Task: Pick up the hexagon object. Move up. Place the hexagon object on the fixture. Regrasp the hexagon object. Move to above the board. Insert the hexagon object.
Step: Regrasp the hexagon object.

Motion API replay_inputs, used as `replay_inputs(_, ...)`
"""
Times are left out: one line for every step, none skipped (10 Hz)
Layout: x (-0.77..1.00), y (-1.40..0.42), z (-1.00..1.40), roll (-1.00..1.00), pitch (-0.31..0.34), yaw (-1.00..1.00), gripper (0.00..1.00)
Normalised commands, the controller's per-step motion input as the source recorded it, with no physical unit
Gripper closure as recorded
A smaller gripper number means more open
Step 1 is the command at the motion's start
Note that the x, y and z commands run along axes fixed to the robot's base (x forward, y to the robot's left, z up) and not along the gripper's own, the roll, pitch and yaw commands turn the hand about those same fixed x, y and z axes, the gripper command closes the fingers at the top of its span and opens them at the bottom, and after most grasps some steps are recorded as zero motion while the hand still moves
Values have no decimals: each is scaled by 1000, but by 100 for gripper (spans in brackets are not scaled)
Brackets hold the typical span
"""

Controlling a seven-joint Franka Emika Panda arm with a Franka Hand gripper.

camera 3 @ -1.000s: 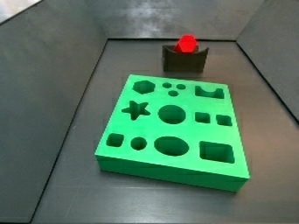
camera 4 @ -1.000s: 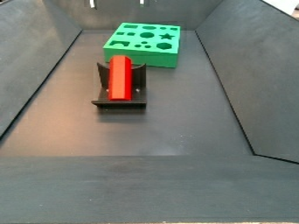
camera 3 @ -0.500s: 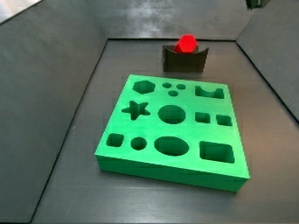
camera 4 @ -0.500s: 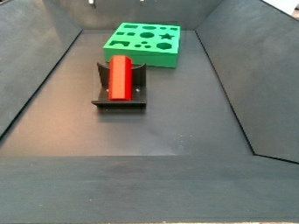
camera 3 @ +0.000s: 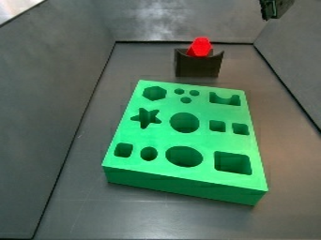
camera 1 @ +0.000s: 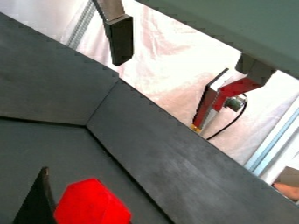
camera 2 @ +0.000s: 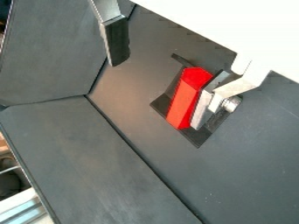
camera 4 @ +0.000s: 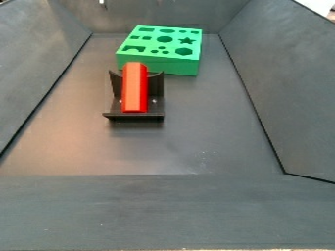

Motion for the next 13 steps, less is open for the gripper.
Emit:
replay_inputs(34, 73, -1000, 198, -6, 126, 0)
replay_inputs(44, 64, -1000, 156, -35, 109, 0)
replay_inputs(52, 60, -1000, 117, -54, 94, 0)
replay_inputs(58, 59, -1000, 97, -67, 84, 0)
replay_inputs(67, 55, -1000, 73, -86, 58, 0)
replay_inputs(73, 51, -1000, 70, -89, 43, 0)
replay_inputs(86, 43, -1000, 72, -85, 16, 0)
replay_inputs(93, 39, -1000, 73, -79, 7, 0)
replay_inputs(107, 33, -1000, 73, -60, -12, 0)
replay_inputs(106, 26, -952, 70, -53, -16, 0)
replay_inputs(91, 18, -798, 71, -45, -16, 0)
replay_inputs(77, 11, -604, 67, -37, -15, 0)
replay_inputs(69, 10, -462, 64, -36, -10, 0)
